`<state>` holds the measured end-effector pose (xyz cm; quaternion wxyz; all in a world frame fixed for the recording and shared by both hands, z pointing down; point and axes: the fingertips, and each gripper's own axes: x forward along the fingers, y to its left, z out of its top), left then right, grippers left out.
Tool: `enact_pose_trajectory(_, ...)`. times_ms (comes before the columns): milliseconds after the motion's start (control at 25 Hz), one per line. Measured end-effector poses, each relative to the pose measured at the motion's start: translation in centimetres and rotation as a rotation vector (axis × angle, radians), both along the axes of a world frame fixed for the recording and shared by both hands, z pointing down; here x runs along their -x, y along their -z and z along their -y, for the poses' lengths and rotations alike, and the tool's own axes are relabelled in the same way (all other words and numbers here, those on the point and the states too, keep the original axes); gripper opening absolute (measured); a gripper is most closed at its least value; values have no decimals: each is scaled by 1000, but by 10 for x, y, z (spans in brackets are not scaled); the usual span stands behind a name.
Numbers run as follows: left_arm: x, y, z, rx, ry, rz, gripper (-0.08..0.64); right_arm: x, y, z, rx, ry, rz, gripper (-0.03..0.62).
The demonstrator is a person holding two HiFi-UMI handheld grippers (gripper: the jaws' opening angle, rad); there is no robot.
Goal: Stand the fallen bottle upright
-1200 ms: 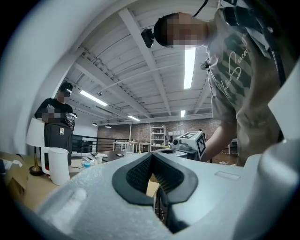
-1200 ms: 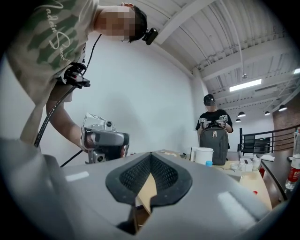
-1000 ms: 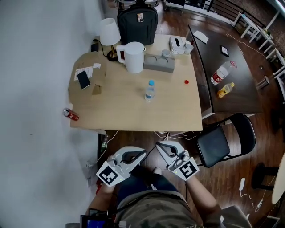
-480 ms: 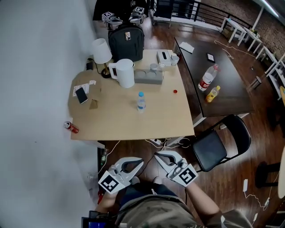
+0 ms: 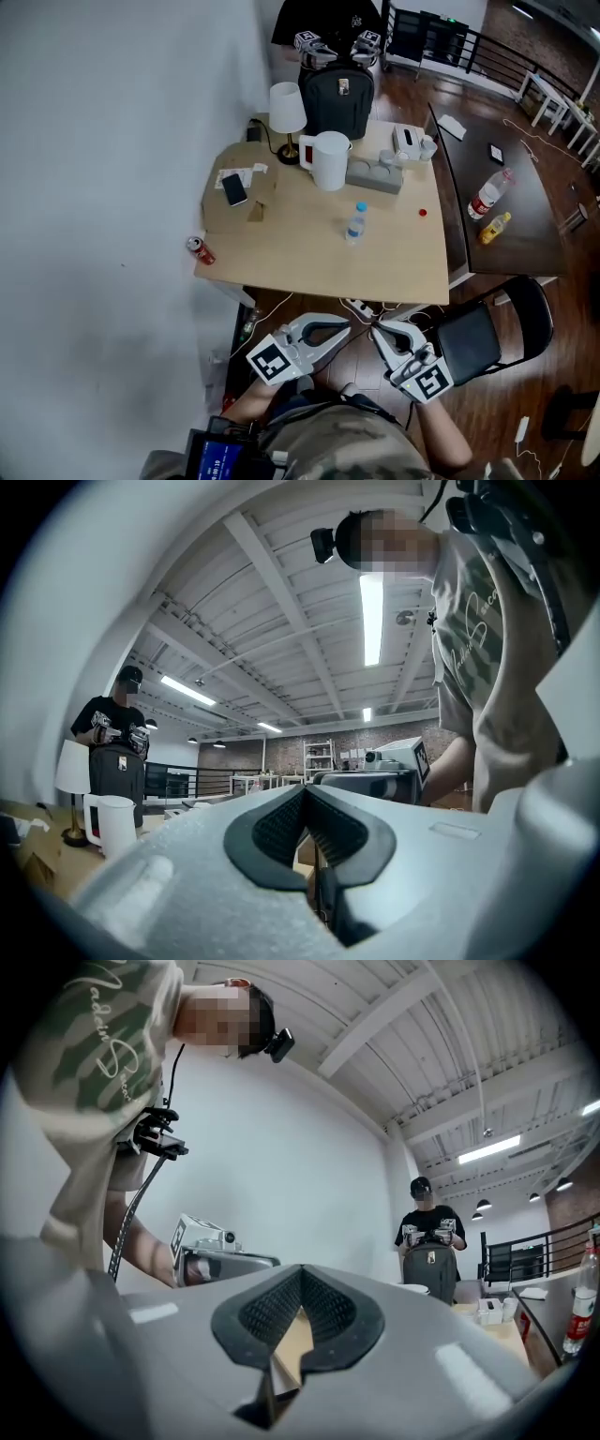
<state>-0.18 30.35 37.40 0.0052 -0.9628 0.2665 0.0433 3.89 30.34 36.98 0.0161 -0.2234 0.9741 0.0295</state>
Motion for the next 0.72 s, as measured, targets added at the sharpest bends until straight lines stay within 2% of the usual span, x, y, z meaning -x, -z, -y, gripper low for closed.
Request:
enact_pose_trajectory(200,5,5,-1,-1,15,-18,2,12,5,7,-1,23,-9,3)
enact_pose_trajectory(720,23,5,0,6,101,45,2,24,12,22,6,74,9,3)
